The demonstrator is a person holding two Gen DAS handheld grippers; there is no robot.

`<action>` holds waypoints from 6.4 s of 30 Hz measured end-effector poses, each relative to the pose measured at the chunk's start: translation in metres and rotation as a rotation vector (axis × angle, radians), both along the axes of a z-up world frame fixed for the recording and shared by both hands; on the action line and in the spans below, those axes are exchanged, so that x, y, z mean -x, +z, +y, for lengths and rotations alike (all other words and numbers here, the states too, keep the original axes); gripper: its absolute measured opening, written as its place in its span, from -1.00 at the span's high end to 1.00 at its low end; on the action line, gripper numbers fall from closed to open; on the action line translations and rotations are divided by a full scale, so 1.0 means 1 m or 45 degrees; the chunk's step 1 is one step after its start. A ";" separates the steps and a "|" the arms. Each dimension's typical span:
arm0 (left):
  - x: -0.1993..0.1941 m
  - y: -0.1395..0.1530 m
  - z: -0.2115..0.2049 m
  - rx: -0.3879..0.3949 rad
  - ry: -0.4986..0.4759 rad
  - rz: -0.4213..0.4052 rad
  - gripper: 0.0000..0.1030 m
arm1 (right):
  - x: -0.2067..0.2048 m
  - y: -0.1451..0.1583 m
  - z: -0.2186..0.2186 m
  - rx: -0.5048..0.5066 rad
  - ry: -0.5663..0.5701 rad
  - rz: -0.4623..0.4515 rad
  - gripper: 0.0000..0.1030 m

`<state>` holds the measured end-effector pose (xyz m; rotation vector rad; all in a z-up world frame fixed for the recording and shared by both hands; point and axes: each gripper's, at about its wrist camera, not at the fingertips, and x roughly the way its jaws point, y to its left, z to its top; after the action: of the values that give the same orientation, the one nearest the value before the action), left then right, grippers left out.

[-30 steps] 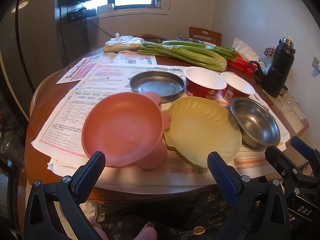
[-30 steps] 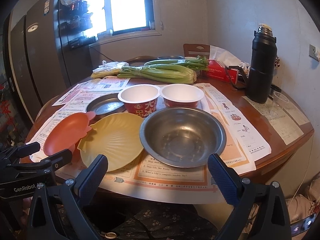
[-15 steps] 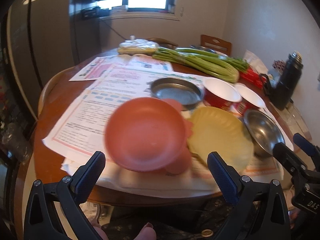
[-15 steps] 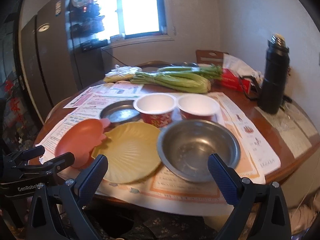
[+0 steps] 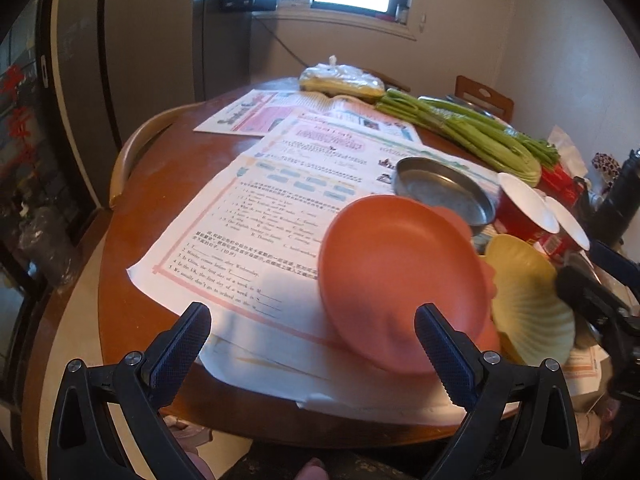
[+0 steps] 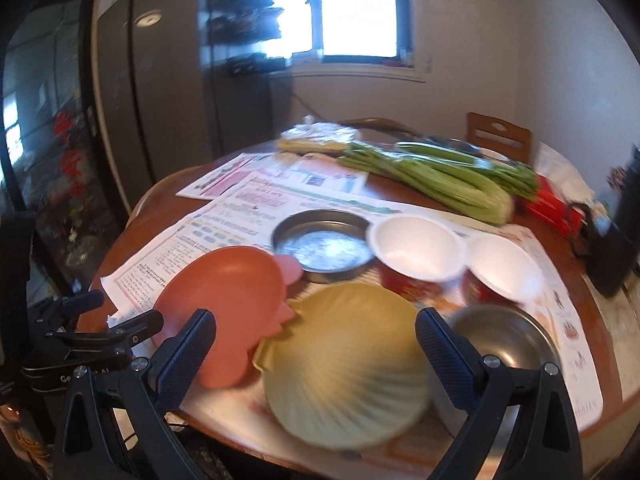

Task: Organize plates and bowls
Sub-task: 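Move the left tool to the pink fish-shaped plate rim and grasp it, then lift the pink plate with the left tool and carry it aside, then lower the pink plate onto the worksheet and open the left tool, then move the left tool to the yellow shell plate rim and grasp it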

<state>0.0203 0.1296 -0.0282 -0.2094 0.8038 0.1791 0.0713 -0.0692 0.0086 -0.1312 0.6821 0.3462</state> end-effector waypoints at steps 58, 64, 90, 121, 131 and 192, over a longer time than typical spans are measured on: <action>-0.044 0.006 0.041 0.228 -0.004 0.008 0.18 | -0.065 -0.031 0.089 0.039 0.267 0.225 0.12; -0.062 0.004 0.060 0.221 0.026 0.018 0.18 | -0.069 -0.029 0.105 0.040 0.274 0.231 0.12; -0.135 -0.021 0.080 0.140 0.013 0.081 0.17 | -0.082 -0.053 0.108 -0.058 0.244 0.350 0.11; -0.124 -0.014 0.086 0.135 0.066 0.038 0.07 | -0.068 -0.046 0.083 -0.175 0.222 0.364 0.11; -0.098 0.006 0.081 0.100 0.096 -0.014 0.00 | -0.059 -0.034 0.066 -0.206 0.202 0.342 0.11; -0.058 0.009 -0.115 -0.054 -0.411 0.073 -0.06 | 0.022 -0.041 -0.079 -0.268 -0.144 0.364 0.11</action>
<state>0.0780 0.0147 -0.0189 -0.0326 0.8786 -0.1020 0.0490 -0.1484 -0.0326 0.1600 0.9265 0.3288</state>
